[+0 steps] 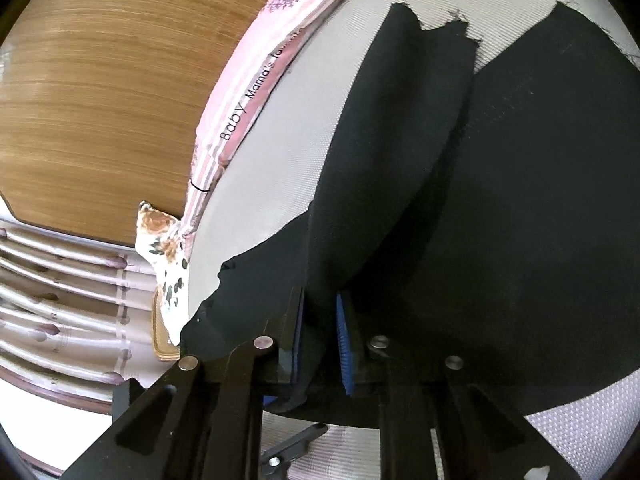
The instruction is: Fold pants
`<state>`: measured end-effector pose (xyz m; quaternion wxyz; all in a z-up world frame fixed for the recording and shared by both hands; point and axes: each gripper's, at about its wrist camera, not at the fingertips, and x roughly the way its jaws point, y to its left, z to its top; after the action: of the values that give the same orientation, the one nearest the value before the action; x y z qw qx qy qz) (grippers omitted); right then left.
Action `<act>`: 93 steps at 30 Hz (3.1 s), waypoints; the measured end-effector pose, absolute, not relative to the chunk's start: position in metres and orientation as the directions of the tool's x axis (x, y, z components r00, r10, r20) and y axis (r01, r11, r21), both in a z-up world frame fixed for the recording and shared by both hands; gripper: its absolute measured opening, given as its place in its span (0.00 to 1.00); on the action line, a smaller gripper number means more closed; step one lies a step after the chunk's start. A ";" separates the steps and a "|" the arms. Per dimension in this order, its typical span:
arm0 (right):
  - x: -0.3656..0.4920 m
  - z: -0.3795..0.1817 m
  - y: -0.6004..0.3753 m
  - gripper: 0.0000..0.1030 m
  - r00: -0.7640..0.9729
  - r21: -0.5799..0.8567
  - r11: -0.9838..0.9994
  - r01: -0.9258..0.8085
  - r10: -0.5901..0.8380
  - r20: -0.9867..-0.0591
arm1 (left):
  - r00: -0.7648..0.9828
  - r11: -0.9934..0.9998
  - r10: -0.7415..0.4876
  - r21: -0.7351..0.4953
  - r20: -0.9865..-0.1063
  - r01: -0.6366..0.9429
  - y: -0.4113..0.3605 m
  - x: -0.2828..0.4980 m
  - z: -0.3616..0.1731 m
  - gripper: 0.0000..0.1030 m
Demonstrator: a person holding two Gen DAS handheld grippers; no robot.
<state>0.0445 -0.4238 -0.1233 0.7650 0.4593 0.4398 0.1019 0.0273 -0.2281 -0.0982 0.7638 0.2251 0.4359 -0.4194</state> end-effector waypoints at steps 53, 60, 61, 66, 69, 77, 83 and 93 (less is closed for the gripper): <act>0.097 -0.138 -0.572 0.19 0.682 0.674 0.560 0.482 0.244 -0.690 | 0.188 0.601 -0.478 -0.163 -0.858 0.783 -0.218 0.059 -0.113 0.09; 0.105 -0.146 -0.572 0.20 0.693 0.721 0.521 0.457 0.299 -0.656 | 0.184 0.602 -0.476 -0.166 -0.860 0.781 -0.219 0.060 -0.113 0.09; 0.108 -0.146 -0.570 0.20 0.693 0.728 0.521 0.445 0.314 -0.649 | 0.185 0.601 -0.476 -0.165 -0.860 0.782 -0.219 0.060 -0.113 0.09; 0.116 -0.133 -0.557 0.12 0.694 0.712 0.577 0.400 0.317 -0.647 | 0.182 0.603 -0.477 -0.169 -0.860 0.780 -0.218 0.060 -0.113 0.09; 0.120 -0.125 -0.554 0.12 0.697 0.711 0.596 0.373 0.327 -0.639 | 0.183 0.603 -0.477 -0.169 -0.860 0.780 -0.218 0.061 -0.113 0.09; 0.133 -0.137 -0.549 0.12 0.662 0.649 0.643 0.406 0.282 -0.694 | 0.181 0.605 -0.477 -0.172 -0.860 0.777 -0.217 0.063 -0.112 0.09; 0.107 -0.104 -0.555 0.04 0.741 0.699 0.625 0.348 0.274 -0.613 | 0.186 0.607 -0.467 -0.161 -0.864 0.778 -0.220 0.062 -0.111 0.09; -0.026 -0.083 -0.572 0.04 0.749 0.610 0.648 0.457 0.090 -0.657 | 0.235 0.583 -0.430 -0.069 -0.872 0.810 -0.233 0.049 -0.109 0.09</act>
<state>-0.0260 -0.5717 -0.0829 0.8427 0.4054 0.3372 -0.1088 0.0488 -0.2334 -0.1091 0.7587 0.2043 0.4645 -0.4085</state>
